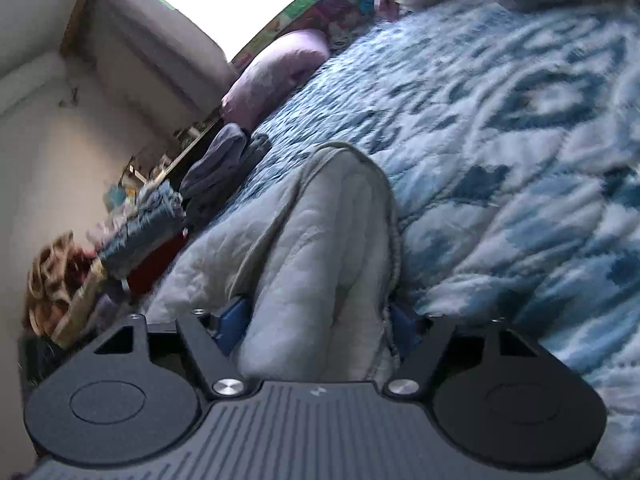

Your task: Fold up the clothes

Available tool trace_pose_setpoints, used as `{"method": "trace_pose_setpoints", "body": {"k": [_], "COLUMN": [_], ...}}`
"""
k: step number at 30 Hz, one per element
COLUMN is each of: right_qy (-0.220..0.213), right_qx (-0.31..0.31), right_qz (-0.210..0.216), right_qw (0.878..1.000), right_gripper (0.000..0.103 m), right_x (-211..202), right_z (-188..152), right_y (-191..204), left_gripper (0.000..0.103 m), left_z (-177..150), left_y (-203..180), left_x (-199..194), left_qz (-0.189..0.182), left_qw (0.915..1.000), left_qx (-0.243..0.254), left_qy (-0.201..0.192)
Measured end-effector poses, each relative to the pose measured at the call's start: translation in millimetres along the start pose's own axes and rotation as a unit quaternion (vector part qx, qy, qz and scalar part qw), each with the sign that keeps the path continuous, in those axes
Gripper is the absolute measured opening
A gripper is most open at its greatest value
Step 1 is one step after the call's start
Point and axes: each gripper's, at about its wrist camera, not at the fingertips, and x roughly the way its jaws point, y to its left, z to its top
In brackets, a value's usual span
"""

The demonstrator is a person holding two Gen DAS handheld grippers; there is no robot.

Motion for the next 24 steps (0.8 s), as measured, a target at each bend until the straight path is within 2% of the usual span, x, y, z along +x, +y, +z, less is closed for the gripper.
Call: {"method": "trace_pose_setpoints", "body": {"k": [1,2,5,7,10,14,20,24], "right_qy": [-0.002,-0.005,-0.014,-0.023,-0.06,-0.125,-0.236,-0.309], "right_qx": [0.003,0.01,0.021,0.019,0.032,0.028,0.052,0.061], "right_qz": [0.004,0.01,0.027,0.039,0.07,0.071,0.039,0.002], "right_qw": [1.0,1.0,0.999,0.999,0.995,0.989,0.969,0.949], "right_gripper": [0.064,0.057,0.048,0.046,0.045,0.045,0.045,0.045], "right_x": [0,-1,-4,-12,-37,-86,-177,-238], "right_z": [0,1,4,6,15,36,73,105], "right_y": [0,-1,-1,0,-2,-10,-48,-72], "left_gripper": [0.058,0.055,0.046,0.043,0.043,0.043,0.044,0.044], "left_z": [0,-1,-2,0,5,12,24,24], "left_y": [-2,-3,-8,-17,-40,-93,-190,-258], "left_x": [0,-1,-7,-14,-18,4,79,136], "left_qz": [0.0,-0.004,-0.02,-0.04,-0.077,-0.127,-0.208,-0.259], "left_qw": [1.0,1.0,0.9997,0.9988,0.9956,0.9888,0.9701,0.9507], "left_qx": [0.005,0.006,0.011,0.021,0.046,0.079,0.116,0.142], "left_qy": [-0.002,-0.003,-0.01,-0.02,-0.029,-0.009,0.048,0.094]}}
